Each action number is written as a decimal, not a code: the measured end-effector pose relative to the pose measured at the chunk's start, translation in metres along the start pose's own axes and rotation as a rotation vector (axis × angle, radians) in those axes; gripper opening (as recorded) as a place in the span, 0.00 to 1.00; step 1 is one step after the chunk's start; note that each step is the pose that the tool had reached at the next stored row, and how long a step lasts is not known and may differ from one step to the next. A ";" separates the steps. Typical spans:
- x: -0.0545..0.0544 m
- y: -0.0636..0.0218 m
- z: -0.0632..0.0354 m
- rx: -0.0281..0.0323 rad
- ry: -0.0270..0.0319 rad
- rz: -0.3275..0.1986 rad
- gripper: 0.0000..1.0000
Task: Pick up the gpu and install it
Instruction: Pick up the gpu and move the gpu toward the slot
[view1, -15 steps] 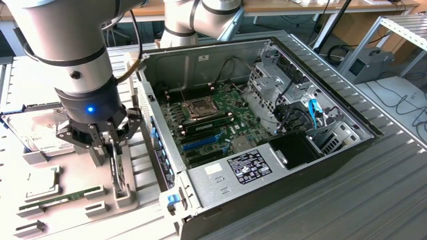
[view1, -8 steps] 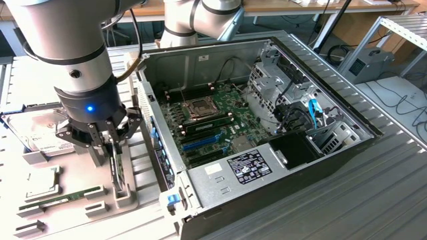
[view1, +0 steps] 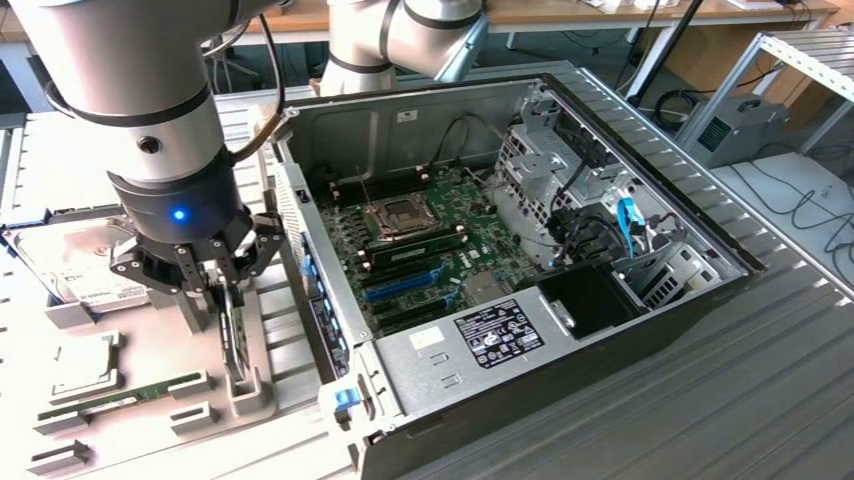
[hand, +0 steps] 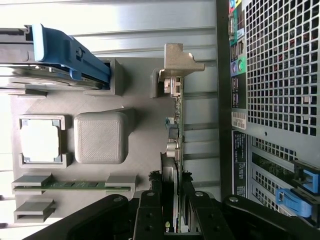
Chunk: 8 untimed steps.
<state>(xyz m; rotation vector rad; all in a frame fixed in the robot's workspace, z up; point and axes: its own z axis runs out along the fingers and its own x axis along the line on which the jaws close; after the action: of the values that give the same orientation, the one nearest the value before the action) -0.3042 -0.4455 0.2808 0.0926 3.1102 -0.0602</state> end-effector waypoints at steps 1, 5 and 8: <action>0.000 0.0000 -0.0002 0.0000 0.0000 0.000 0.26; 0.000 0.0000 -0.0010 0.0000 0.0000 0.000 0.26; 0.000 -0.0001 -0.0018 0.0000 0.0000 0.000 0.26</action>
<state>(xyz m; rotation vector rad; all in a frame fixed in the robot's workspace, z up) -0.3042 -0.4455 0.2826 0.0926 3.1101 -0.0602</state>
